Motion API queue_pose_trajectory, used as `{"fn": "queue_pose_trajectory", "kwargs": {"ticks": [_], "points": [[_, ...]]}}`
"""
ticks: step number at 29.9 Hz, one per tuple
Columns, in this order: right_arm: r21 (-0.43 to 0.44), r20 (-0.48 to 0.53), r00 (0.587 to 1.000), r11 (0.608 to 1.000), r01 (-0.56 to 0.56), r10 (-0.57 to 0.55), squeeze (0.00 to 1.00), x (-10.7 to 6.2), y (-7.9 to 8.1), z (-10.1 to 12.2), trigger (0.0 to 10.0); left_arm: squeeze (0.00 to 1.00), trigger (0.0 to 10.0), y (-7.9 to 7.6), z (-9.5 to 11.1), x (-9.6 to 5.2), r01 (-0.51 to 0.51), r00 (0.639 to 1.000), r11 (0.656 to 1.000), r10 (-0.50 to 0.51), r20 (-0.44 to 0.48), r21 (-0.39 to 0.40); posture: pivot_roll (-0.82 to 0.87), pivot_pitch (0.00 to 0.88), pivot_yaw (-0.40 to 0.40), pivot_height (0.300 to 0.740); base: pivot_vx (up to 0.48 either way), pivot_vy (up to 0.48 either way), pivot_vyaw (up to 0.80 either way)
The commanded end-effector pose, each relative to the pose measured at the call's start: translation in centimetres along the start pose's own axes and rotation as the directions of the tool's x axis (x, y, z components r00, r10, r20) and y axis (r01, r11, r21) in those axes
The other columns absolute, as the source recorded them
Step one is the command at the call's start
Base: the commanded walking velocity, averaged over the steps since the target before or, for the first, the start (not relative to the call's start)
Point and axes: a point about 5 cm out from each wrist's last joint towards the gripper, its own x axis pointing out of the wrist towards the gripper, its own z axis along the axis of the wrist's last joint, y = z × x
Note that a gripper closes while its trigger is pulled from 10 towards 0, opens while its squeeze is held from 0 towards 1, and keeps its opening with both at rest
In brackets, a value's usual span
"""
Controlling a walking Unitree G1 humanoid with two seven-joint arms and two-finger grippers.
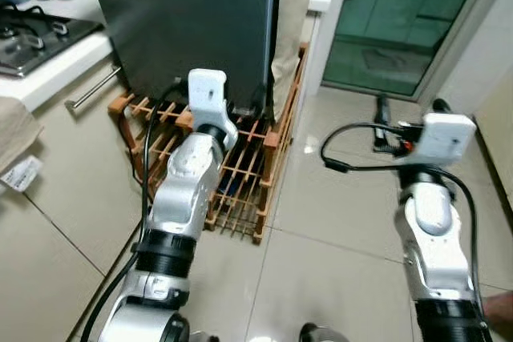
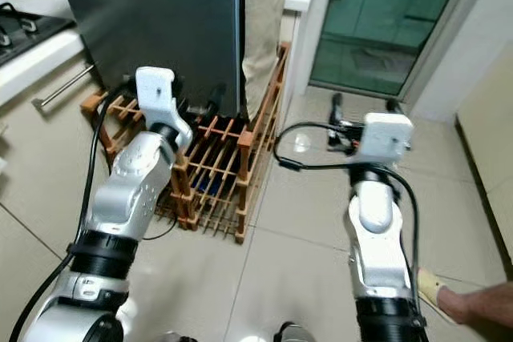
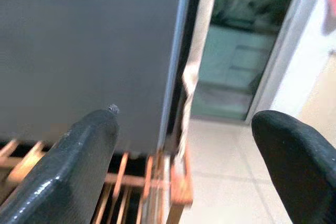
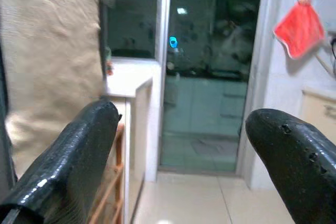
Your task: Restocking fridge
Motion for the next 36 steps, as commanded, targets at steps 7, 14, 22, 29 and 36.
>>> {"fn": "queue_pose_trajectory", "kwargs": {"ticks": [7, 14, 22, 29, 36], "points": [[-0.007, 0.008, 1.0, 1.0, -0.025, 0.026, 0.28, 0.2, 0.5, 0.2, 10.0, 0.0, 10.0, -0.8, 1.2, 0.4, 0.029, 0.998, 0.997, -0.033, 0.048, 0.069, -0.12, 0.061, 0.025, 0.732, 0.338, -0.118, 0.0], [-0.009, 0.014, 0.999, 0.999, -0.041, 0.041, 0.28, 0.3, 0.8, 0.3, 10.0, 0.0, 10.0, -0.9, 1.2, 0.2, 0.029, 0.998, 0.998, -0.032, 0.053, 0.061, -0.12, 0.062, 0.025, 0.732, 0.438, 0.0, 0.0], [-0.018, 0.019, 0.999, 0.999, -0.047, 0.047, 0.28, 0.5, 0.8, 0.4, 10.0, 0.0, 10.0, -1.1, 1.2, 0.2, 0.038, 0.997, 0.998, -0.041, 0.06, 0.055, -0.13, 0.056, 0.022, 0.732, 0.453, 0.0, 0.0], [-0.022, 0.023, 0.998, 0.998, -0.051, 0.052, 0.27, 0.5, 0.9, 0.4, 10.0, 0.0, 10.0, -1.8, 1.4, 0.0, 0.088, 0.993, 0.994, -0.092, 0.079, 0.059, -0.13, 0.05, 0.021, 0.732, 0.454, 0.0, 0.0], [-0.025, 0.028, 0.998, 0.998, -0.055, 0.056, 0.28, 0.7, 0.9, 0.5, 10.0, 0.0, 10.0, -2.0, 1.7, 0.0, 0.102, 0.99, 0.993, -0.107, 0.094, 0.053, -0.12, 0.041, 0.017, 0.732, 0.454, 0.0, 0.0]]}}
